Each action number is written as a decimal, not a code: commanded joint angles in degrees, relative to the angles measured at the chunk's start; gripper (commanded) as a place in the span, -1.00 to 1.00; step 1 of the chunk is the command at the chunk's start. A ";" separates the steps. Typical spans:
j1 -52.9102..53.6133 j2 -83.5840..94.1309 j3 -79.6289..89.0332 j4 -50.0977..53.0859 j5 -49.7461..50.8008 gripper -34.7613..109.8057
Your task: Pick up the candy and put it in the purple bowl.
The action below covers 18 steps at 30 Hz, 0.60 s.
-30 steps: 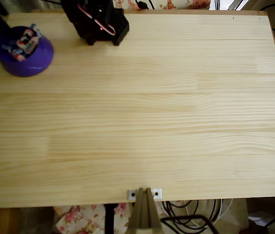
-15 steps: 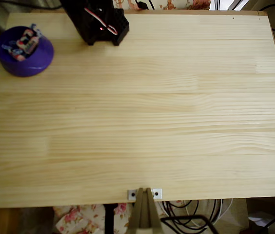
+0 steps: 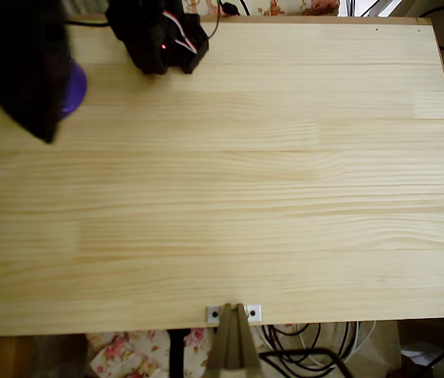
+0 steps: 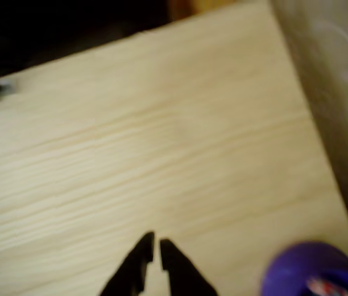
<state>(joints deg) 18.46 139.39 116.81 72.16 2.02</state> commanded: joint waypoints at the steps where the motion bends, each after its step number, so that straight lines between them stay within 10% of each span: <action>1: -6.33 13.18 8.00 -6.24 2.81 -0.53; 18: -14.77 49.66 42.36 -7.73 5.45 -0.53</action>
<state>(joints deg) 2.29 185.62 158.29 63.54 6.86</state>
